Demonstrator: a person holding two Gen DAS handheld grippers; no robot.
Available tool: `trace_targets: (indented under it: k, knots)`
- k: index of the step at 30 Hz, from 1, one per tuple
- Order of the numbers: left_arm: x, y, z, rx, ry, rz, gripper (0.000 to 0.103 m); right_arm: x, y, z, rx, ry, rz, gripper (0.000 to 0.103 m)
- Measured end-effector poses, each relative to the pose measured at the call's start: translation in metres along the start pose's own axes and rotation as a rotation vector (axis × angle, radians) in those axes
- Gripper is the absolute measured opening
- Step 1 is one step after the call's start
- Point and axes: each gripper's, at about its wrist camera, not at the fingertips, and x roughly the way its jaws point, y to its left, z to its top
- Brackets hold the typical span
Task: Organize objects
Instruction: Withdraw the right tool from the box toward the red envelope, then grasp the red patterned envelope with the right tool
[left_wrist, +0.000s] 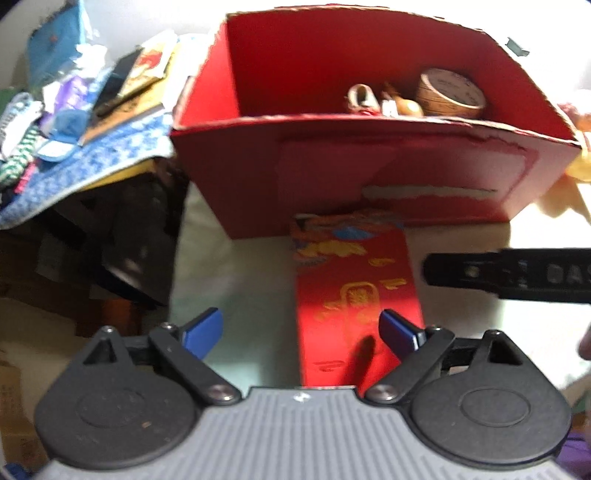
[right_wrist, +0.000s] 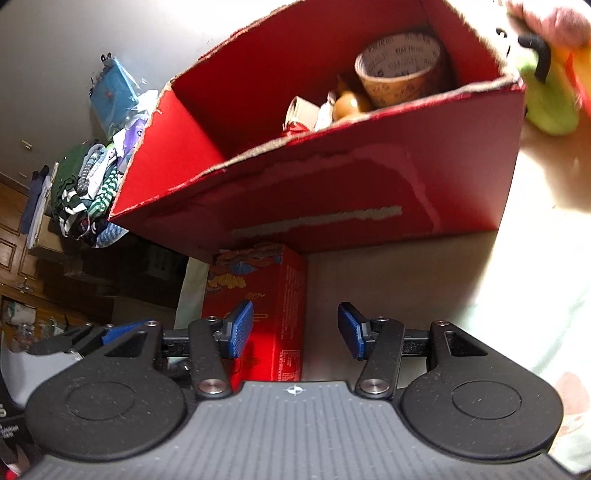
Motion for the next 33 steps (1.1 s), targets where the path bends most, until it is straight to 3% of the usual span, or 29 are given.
trace_targets:
  k: [3, 18, 24, 33]
  knots:
    - [0.002, -0.006, -0.003, 0.026, -0.001, -0.063, 0.094, 0.008, 0.002, -0.001, 0.001, 0.035, 0.029, 0.055]
    - [0.015, -0.012, 0.002, 0.104, -0.016, -0.113, 0.091, 0.033, 0.001, -0.001, 0.050, 0.104, 0.083, 0.053]
    - [0.017, -0.012, 0.006, 0.118, -0.001, -0.160, 0.085, 0.031, -0.005, -0.002, 0.070, 0.116, 0.100, 0.051]
    - [0.013, -0.028, 0.007, 0.182, 0.018, -0.209, 0.084, 0.017, -0.016, -0.005, 0.114, 0.117, 0.096, 0.048]
